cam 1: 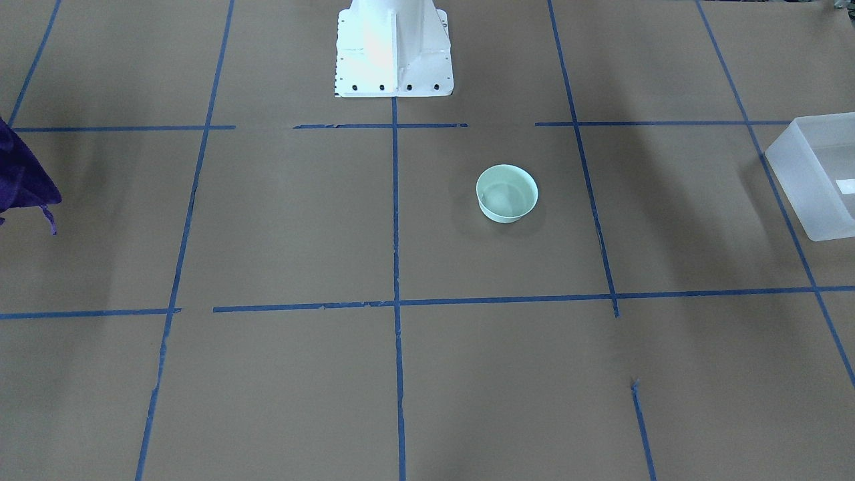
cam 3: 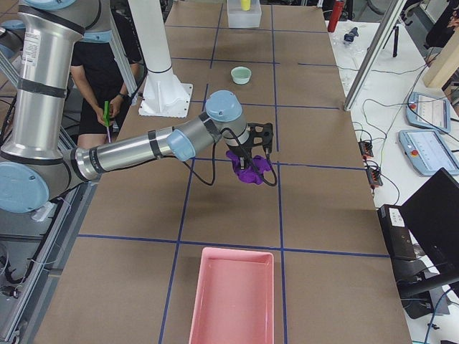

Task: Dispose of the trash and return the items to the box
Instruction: 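Drop the yellow cup into the clear bin while the right gripper lifts the cloth away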

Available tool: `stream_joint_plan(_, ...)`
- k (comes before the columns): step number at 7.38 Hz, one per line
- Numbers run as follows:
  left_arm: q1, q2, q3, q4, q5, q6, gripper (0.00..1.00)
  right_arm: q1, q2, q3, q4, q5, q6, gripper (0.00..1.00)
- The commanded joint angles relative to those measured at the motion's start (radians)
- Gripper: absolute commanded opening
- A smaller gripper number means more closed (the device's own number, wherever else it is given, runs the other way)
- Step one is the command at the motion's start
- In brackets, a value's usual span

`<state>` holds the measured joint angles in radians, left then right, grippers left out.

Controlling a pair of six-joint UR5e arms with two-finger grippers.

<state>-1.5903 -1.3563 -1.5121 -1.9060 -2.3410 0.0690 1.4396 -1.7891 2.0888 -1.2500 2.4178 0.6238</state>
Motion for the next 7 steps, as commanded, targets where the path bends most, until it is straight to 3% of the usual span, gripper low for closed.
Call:
stream_joint_plan(1, 0.051, 0.002, 0.096, -0.121, -0.062, -0.003, 0.00, 0.063, 0.002, 0.002, 0.000, -0.005, -0.027, 0.00)
stream_joint_plan(3, 0.078, 0.002, 0.133, -0.176, -0.066, -0.003, 0.00, 0.112, 0.007, 0.010, 0.000, -0.005, -0.029, 0.00)
stream_joint_plan(4, 0.084, 0.000, 0.133, -0.176, -0.067, -0.003, 0.11, 0.145, 0.035, 0.008, 0.000, -0.006, -0.029, 0.00)
stream_joint_plan(5, 0.090, -0.004, 0.133, -0.182, -0.079, -0.002, 0.83, 0.162, 0.037, 0.007, 0.000, -0.019, -0.030, 0.00)
stream_joint_plan(6, 0.092, -0.007, 0.133, -0.198, -0.075, -0.002, 1.00, 0.171, 0.037, 0.007, 0.000, -0.055, -0.058, 0.00)
stream_joint_plan(7, 0.092, -0.007, 0.133, -0.203, -0.072, 0.000, 1.00, 0.189, 0.037, 0.005, 0.000, -0.077, -0.112, 0.00)
